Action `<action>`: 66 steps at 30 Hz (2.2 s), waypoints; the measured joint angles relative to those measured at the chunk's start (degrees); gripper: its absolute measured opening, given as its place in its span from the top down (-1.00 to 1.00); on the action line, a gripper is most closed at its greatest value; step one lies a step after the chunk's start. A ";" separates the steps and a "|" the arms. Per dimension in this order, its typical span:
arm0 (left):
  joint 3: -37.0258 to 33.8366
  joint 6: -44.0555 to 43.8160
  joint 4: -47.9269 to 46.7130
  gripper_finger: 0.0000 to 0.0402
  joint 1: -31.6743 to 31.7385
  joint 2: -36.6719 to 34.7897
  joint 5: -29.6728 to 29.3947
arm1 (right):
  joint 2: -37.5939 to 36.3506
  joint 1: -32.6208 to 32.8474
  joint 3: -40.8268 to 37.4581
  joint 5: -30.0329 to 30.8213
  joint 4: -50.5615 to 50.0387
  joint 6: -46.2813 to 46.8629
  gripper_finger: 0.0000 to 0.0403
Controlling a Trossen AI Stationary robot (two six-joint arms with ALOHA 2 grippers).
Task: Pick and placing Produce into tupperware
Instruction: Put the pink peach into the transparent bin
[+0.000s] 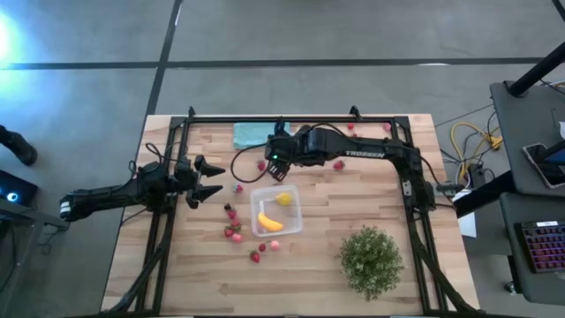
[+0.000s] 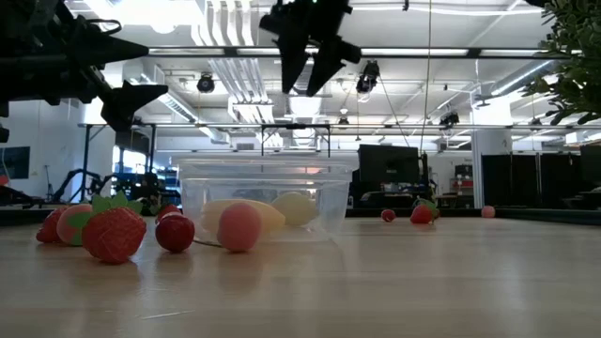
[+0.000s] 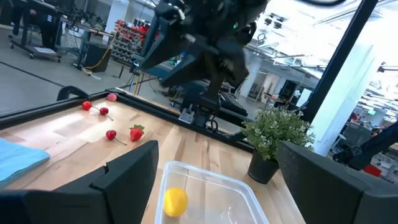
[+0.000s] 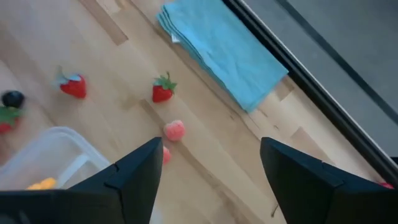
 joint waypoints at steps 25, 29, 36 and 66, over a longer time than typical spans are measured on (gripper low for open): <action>0.00 0.02 0.02 -0.56 -0.01 -0.02 0.02 | -10.33 -10.09 -0.29 5.58 -21.91 6.49 -0.12; 0.00 0.00 0.01 -0.56 -0.02 0.00 0.01 | -10.04 -13.80 -1.40 -1.19 -22.21 5.90 -0.11; 0.00 0.01 0.00 -0.56 -0.01 0.04 0.02 | -10.03 -21.60 -3.52 -5.93 -21.92 6.58 -0.11; 0.00 0.00 0.07 -0.56 0.00 0.02 -1.69 | -23.07 -43.02 -19.81 -18.01 -22.40 17.08 -0.09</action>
